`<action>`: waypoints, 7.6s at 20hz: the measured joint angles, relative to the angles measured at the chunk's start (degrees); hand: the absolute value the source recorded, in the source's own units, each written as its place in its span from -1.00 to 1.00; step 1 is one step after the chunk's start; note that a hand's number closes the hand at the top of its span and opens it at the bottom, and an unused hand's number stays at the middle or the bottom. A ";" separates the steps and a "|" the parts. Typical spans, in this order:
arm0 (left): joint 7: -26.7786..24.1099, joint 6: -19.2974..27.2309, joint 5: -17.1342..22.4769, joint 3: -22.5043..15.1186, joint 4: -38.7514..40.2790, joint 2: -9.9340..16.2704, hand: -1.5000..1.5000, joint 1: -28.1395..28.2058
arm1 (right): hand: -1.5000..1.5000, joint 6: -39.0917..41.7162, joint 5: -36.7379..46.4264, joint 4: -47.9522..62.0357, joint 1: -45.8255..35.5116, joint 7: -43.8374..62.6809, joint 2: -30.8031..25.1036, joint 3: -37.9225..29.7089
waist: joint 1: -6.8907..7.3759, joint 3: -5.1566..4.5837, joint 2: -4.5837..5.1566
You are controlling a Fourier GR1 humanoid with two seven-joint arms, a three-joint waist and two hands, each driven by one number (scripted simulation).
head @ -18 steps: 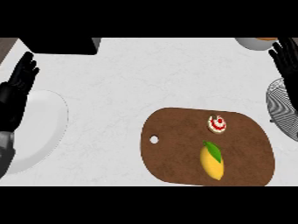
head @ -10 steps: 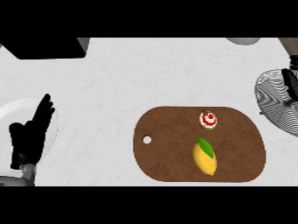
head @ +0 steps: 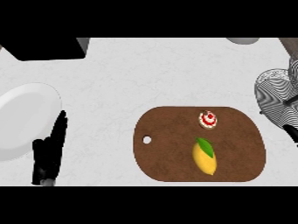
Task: Pick the lemon from the cutting board and place it in the tiered basket
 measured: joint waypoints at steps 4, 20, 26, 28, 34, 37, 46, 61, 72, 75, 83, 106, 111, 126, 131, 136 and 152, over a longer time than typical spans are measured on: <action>-0.96 -0.14 -0.29 -0.02 0.28 -0.47 0.00 0.03 | -1.00 2.60 3.60 -8.42 7.50 9.16 -6.18 3.90 | 0.41 -0.09 0.11; -2.88 -0.97 -2.14 -1.08 0.94 -1.76 0.00 -0.57 | -1.00 10.71 25.83 -27.70 12.69 52.41 -30.45 15.31 | 2.95 -0.13 0.59; -1.87 -2.02 -2.20 -1.14 0.86 -1.72 0.00 -1.22 | -1.00 12.10 32.25 -24.92 3.89 60.12 -30.71 24.17 | 3.97 -0.08 0.70; -1.85 -1.81 -2.46 -1.32 0.97 -2.25 0.00 -1.44 | -1.00 13.48 34.65 -24.10 1.24 62.05 -30.82 26.83 | 4.12 -0.06 0.69; -1.76 -2.36 -2.66 -1.06 0.78 -2.00 0.00 -1.36 | -1.00 18.10 43.34 -21.55 -4.16 67.16 -27.99 35.49 | 4.47 -0.07 0.68; -1.07 -2.73 -2.45 -0.87 0.68 -2.00 0.00 -1.49 | -1.00 20.20 45.48 -19.18 -7.33 68.78 -24.55 38.59 | 4.46 -0.05 0.72; -0.86 -3.29 -2.42 0.13 0.27 -1.76 0.00 -0.92 | -1.00 26.19 50.51 -11.10 -15.38 71.11 -11.64 44.33 | 3.83 0.00 0.58; -2.46 -3.22 -3.16 0.82 0.95 -2.83 0.00 -0.25 | -1.00 34.93 50.90 0.60 -18.03 71.30 0.66 42.93 | 2.99 0.20 0.40; -1.30 -3.39 -3.86 1.14 0.56 -3.09 0.00 -0.11 | -1.00 38.56 50.84 5.04 -16.55 69.99 5.64 39.50 | 2.64 0.19 0.34; -1.52 -3.84 -3.85 1.36 0.29 -2.96 0.00 0.20 | -1.00 39.37 51.21 6.43 -16.17 68.96 7.06 38.60 | 2.73 0.16 0.29; -2.69 -4.12 -4.17 2.02 1.02 -3.85 0.00 0.39 | 1.00 40.19 54.42 7.57 -14.34 65.51 8.76 35.97 | 2.64 -0.07 -0.09; -1.97 -3.61 -5.01 4.27 -0.84 -4.63 0.00 3.34 | 1.00 32.60 65.50 3.89 -0.72 61.16 5.68 12.59 | -0.91 0.29 -0.30; -1.73 -4.09 -4.69 4.62 -1.84 -4.13 0.00 4.33 | 1.00 30.25 64.03 -9.44 2.64 61.84 6.14 1.64 | -1.22 0.17 -0.46; -0.24 -4.40 -6.17 3.53 -0.77 -5.42 0.00 1.46 | 1.00 41.10 64.93 -23.48 -6.42 64.95 -7.40 -18.04 | 1.35 -0.01 0.07; -1.44 -4.76 -6.67 3.45 0.09 -5.84 0.00 0.98 | 1.00 45.65 63.01 -21.40 -15.01 64.84 -10.76 -22.45 | 2.13 0.04 0.15; -1.10 -5.17 -7.05 3.38 -0.20 -5.75 0.00 0.71 | 1.00 49.18 58.09 -16.24 -22.87 64.16 -13.97 -26.34 | 2.81 0.01 0.32; -2.06 -6.55 -7.59 3.95 -0.19 -6.60 0.00 0.91 | 1.00 48.36 60.42 12.83 -35.11 55.90 -16.35 -23.78 | 3.52 0.22 0.58</action>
